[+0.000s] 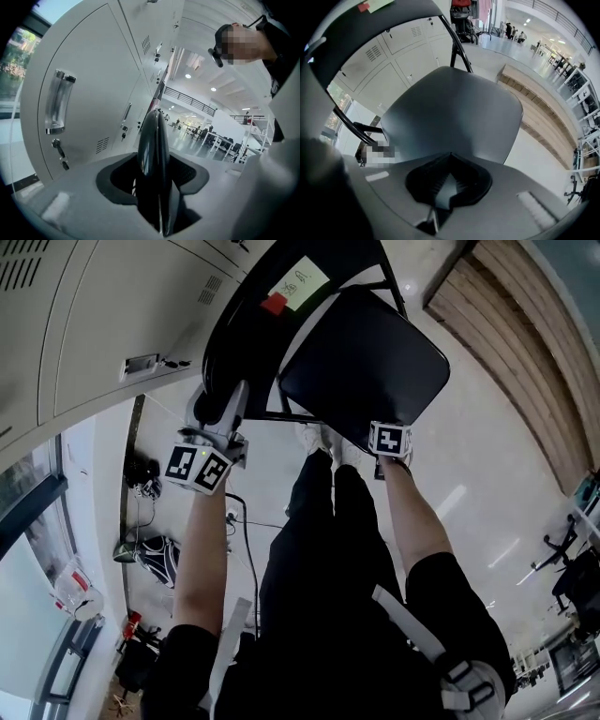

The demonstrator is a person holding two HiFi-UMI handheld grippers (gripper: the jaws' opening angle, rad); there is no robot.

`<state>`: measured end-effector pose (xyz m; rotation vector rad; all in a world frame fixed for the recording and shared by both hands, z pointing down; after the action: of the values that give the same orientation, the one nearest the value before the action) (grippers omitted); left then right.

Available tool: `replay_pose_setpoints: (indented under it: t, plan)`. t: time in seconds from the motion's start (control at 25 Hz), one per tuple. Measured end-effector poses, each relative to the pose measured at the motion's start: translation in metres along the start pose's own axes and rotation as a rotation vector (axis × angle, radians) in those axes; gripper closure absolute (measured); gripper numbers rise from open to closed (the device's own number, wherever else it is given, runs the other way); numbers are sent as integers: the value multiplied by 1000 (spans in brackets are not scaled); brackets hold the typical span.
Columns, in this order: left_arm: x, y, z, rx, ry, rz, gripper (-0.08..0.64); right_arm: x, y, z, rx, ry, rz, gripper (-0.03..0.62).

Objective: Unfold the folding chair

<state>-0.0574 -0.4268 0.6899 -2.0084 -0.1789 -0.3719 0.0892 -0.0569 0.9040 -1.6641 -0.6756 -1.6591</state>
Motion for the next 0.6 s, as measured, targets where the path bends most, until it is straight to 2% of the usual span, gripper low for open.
replay_pose_setpoints:
  t: [0.12, 0.28, 0.48, 0.6]
  plan:
    - [-6, 6, 0, -1, 39, 33, 356, -32, 18, -4, -5, 8, 81, 586]
    - [-18, 23, 4, -42, 104, 89, 356, -74, 45, -12, -45, 81, 186, 588]
    - [-27, 50, 21, 48, 209, 58, 356, -132, 82, -20, -102, 126, 297, 586]
    - [-36, 72, 37, 97, 225, 80, 356, -168, 96, -28, -127, 157, 371, 587]
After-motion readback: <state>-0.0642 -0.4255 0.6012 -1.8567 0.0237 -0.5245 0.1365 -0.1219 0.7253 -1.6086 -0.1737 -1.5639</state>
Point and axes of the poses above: the fingertips, and each gripper's own axes: x forward along the fingers, z to its right, y out of its top, the point moved 10 cm from there along -x, backward along the fingers, and after that the axes turned 2 degrees about -z, right-handed, at the moved point
